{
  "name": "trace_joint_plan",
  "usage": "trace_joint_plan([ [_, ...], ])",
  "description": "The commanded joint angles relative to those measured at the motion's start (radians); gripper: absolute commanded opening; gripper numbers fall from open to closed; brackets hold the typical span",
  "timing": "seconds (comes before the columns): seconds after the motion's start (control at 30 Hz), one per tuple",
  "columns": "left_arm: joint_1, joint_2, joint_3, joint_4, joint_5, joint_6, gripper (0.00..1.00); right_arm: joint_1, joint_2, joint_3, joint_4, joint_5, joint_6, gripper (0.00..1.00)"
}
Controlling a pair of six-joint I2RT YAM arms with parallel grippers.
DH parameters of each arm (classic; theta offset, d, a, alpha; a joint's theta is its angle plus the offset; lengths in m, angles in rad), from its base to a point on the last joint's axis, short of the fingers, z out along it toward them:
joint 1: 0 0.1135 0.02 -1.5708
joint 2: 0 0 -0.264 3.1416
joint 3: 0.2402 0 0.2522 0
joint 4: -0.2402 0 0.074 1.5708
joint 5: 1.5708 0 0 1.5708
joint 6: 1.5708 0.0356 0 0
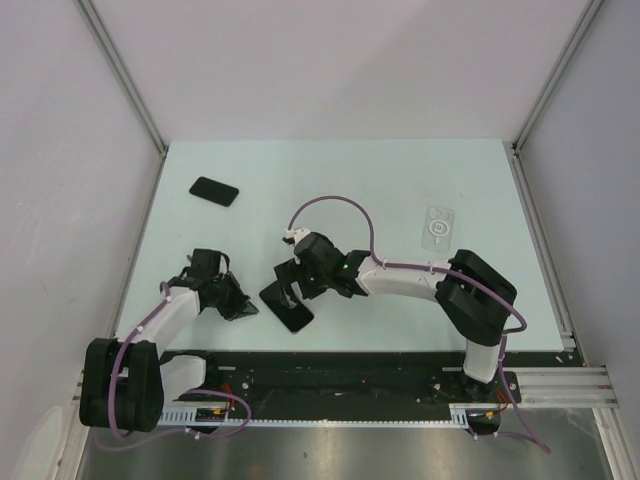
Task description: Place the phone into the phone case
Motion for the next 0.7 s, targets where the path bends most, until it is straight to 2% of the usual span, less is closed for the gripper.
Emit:
trace_joint_plan([
  [0.0, -0.048, 0.040, 0.029, 0.030, -0.011, -0.040, 0.00, -0.013, 0.043, 0.002, 0.072, -0.098, -0.016, 0.93],
  [0.3, -0.120, 0.155, 0.102, 0.079, 0.012, -0.020, 0.00, -0.015, 0.106, -0.018, 0.133, -0.156, 0.027, 0.93],
  [0.67, -0.131, 0.259, 0.142, 0.121, -0.002, 0.030, 0.00, -0.021, 0.095, -0.109, 0.302, -0.293, 0.111, 0.92],
])
